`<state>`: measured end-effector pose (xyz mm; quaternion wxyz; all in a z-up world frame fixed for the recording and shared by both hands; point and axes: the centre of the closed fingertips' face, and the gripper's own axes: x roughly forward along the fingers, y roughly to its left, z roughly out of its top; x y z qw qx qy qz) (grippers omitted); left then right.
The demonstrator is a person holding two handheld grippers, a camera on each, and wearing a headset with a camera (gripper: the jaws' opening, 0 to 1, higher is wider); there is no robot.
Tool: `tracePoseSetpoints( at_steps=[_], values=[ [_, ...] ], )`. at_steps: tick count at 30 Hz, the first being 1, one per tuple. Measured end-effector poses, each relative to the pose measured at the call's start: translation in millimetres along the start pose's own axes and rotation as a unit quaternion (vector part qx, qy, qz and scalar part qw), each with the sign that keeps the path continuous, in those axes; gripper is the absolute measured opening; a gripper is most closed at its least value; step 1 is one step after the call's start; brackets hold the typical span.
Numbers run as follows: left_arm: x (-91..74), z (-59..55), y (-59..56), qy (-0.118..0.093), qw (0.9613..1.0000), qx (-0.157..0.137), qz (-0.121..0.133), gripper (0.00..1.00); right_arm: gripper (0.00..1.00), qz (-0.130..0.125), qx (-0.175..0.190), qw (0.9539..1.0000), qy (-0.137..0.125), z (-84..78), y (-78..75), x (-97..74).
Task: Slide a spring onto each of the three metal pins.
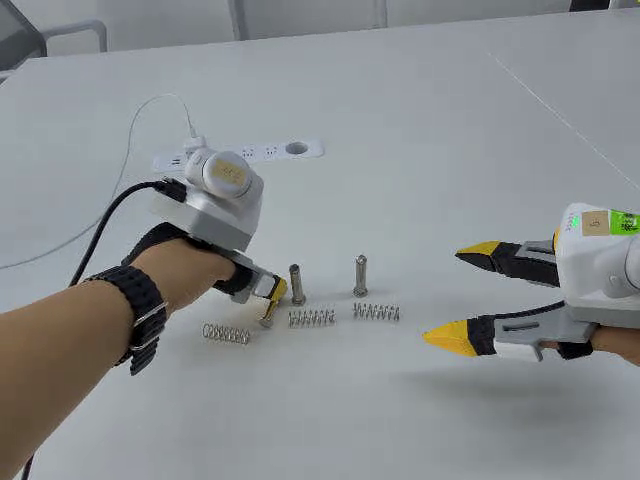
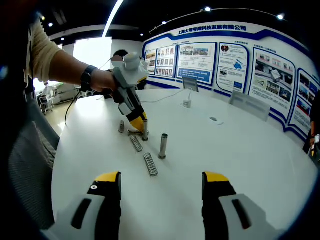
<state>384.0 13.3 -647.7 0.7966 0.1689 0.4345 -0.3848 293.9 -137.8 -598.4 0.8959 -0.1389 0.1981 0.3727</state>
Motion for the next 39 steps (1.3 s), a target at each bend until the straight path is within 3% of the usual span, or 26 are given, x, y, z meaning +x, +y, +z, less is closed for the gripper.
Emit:
tracePoseSetpoints(
  at_steps=[13, 27, 39],
  values=[
    [2.2, -5.2, 1.8, 0.01, 0.9999, 0.011, 0.007, 0.15, 0.67, -0.001, 0.002, 1.0, 0.0, -0.4, -0.8, -0.5],
    [-0.7, -8.3, 31.0, 0.016, 0.9994, -0.004, 0.031, 0.14, 0.67, -0.001, 0.003, 1.0, 0.001, -1.3, -0.7, -0.5],
    [1.2, -8.7, 44.3, 0.027, 0.9988, 0.0, 0.042, 0.12, 0.67, -0.003, 0.005, 1.0, 0.001, -2.4, -2.5, -1.5]
  ],
)
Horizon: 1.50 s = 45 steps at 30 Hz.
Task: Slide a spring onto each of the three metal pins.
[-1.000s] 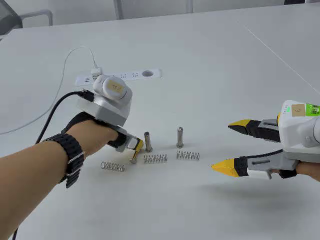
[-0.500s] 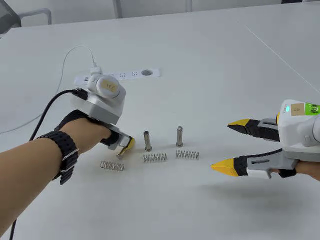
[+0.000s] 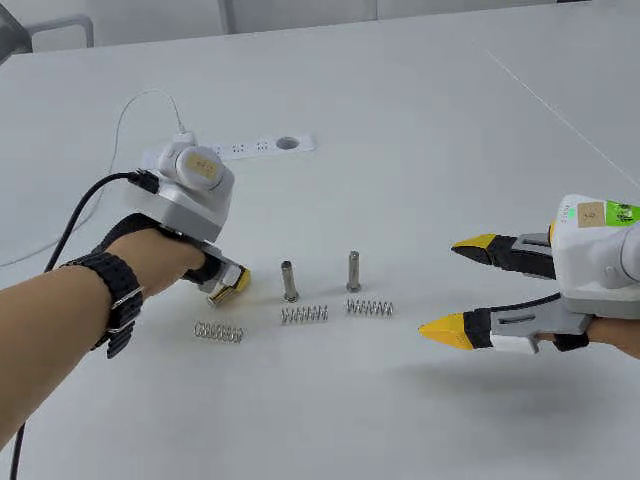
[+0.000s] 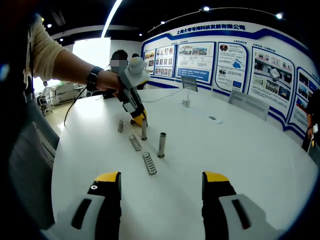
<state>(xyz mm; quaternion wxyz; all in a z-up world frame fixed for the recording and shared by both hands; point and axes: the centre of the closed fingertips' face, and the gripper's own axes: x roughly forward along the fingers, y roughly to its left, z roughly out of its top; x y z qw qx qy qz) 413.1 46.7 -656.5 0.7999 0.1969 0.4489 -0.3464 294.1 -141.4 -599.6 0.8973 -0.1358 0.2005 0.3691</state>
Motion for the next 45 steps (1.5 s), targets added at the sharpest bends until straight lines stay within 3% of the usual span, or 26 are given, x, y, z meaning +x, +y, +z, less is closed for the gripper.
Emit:
tracePoseSetpoints(
  at_steps=[13, 19, 27, 37, 45],
  values=[
    [0.8, -0.3, 0.9, 0.025, 0.9991, 0.034, -0.007, 0.09, 0.66, 0.0, 0.003, 1.0, 0.001, -0.8, -0.3, -0.9],
    [1.0, -0.7, -1.2, 0.035, 0.9975, 0.06, 0.006, 0.09, 0.66, 0.001, 0.003, 1.0, 0.001, -1.3, -0.2, -1.1],
    [0.9, -1.1, -0.1, 0.041, 0.9968, 0.065, 0.02, 0.08, 0.66, 0.003, 0.003, 1.0, 0.002, -1.0, 0.4, 0.0],
    [-0.8, -2.1, 1.3, 0.018, 0.9987, 0.044, 0.019, 0.06, 0.66, -0.002, 0.005, 1.0, -0.005, 0.6, -3.0, -2.4],
    [-13.7, 6.6, 0.1, -0.006, 0.9994, 0.032, 0.013, 0.07, 0.66, 0.001, 0.002, 1.0, -0.002, -0.3, -0.9, -1.4]
  ],
)
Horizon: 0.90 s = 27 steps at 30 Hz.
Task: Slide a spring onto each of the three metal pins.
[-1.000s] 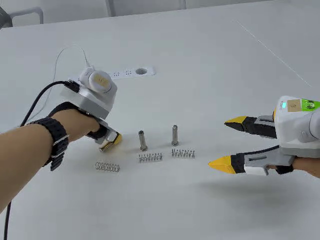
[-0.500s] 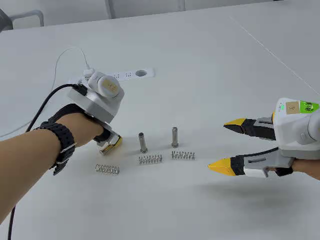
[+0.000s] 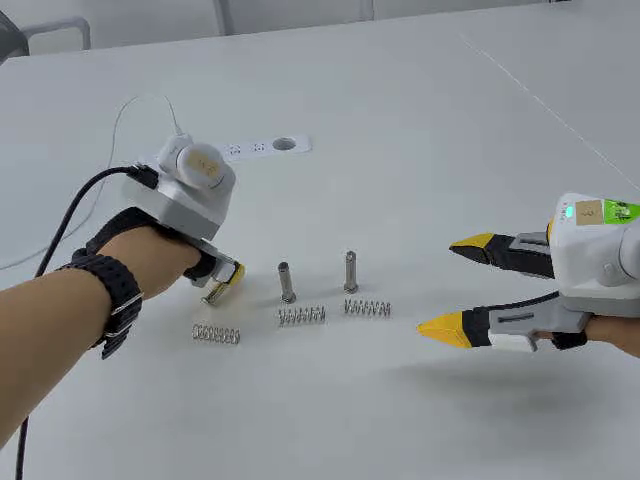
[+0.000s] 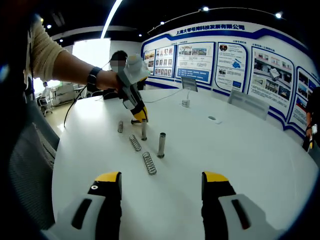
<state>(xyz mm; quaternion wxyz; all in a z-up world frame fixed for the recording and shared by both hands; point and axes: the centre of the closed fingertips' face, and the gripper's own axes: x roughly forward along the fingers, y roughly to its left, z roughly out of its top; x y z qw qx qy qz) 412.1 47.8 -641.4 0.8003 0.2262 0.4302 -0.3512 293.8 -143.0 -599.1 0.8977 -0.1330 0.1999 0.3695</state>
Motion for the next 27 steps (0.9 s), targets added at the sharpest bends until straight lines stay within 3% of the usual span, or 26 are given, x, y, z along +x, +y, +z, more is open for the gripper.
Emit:
tracePoseSetpoints(
  at_steps=[12, 21, 27],
  values=[
    [-17.2, 4.3, -10.4, -0.03, 0.9994, -0.01, -0.013, 0.07, 0.66, 0.003, 0.0, 1.0, 0.001, 0.9, 3.0, 1.7],
    [-27.2, -0.8, -6.6, -0.049, 0.9983, -0.027, -0.012, 0.07, 0.66, 0.004, -0.002, 1.0, 0.002, 1.4, 4.8, 2.5],
    [-33.9, -7.4, -1.2, -0.066, 0.9962, -0.056, -0.01, 0.07, 0.66, 0.006, -0.003, 1.0, 0.003, 2.2, 6.9, 3.7]
  ],
)
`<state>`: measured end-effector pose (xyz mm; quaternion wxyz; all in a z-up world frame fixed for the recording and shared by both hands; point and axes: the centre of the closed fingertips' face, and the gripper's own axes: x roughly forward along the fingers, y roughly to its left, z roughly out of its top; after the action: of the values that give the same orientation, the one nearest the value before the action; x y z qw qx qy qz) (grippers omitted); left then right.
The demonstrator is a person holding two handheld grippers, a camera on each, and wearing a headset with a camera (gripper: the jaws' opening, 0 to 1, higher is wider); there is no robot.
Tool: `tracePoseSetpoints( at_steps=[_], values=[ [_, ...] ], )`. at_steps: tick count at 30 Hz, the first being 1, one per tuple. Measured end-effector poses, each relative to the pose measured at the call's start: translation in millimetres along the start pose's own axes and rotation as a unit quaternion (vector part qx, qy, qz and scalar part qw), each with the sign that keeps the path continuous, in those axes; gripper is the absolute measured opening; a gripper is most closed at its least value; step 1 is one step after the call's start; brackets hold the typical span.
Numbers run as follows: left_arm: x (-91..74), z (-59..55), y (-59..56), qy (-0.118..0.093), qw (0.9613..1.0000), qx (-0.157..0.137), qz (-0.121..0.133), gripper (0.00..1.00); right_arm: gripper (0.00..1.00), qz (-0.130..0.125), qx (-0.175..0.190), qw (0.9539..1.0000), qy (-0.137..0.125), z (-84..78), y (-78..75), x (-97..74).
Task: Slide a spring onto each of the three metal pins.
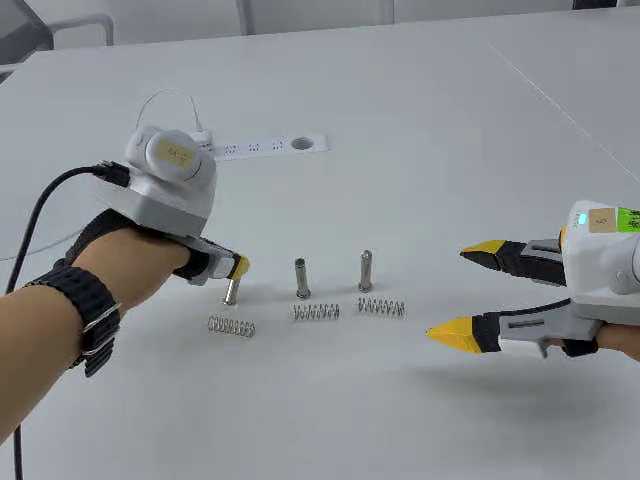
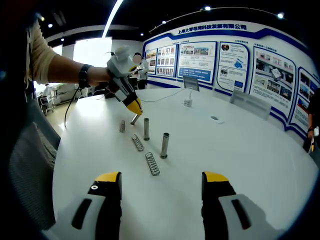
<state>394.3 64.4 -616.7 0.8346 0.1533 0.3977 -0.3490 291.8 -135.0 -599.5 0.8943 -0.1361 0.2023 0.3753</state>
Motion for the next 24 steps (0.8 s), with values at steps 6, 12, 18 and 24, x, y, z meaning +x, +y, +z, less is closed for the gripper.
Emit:
tracePoseSetpoints(
  at_steps=[6, 12, 18, 24],
  values=[
    [-4.9, -1.2, 4.7, -0.027, 0.9994, -0.018, 0.009, 0.07, 0.66, 0.0, -0.001, 1.0, 0.001, 0.1, 0.8, 0.1],
    [-8.5, -2.7, 6.3, -0.045, 0.9982, -0.037, 0.016, 0.07, 0.66, 0.0, -0.001, 1.0, 0.002, -0.7, 1.1, 0.4],
    [-10.6, -3.5, 7.3, -0.064, 0.9964, -0.051, 0.021, 0.07, 0.66, 0.001, -0.001, 1.0, 0.003, -1.1, 1.6, 0.7],
    [-12.4, -5.1, 6.7, -0.084, 0.9944, -0.059, 0.024, 0.07, 0.66, 0.002, -0.003, 1.0, 0.004, -1.4, 1.6, 1.1]
  ],
)
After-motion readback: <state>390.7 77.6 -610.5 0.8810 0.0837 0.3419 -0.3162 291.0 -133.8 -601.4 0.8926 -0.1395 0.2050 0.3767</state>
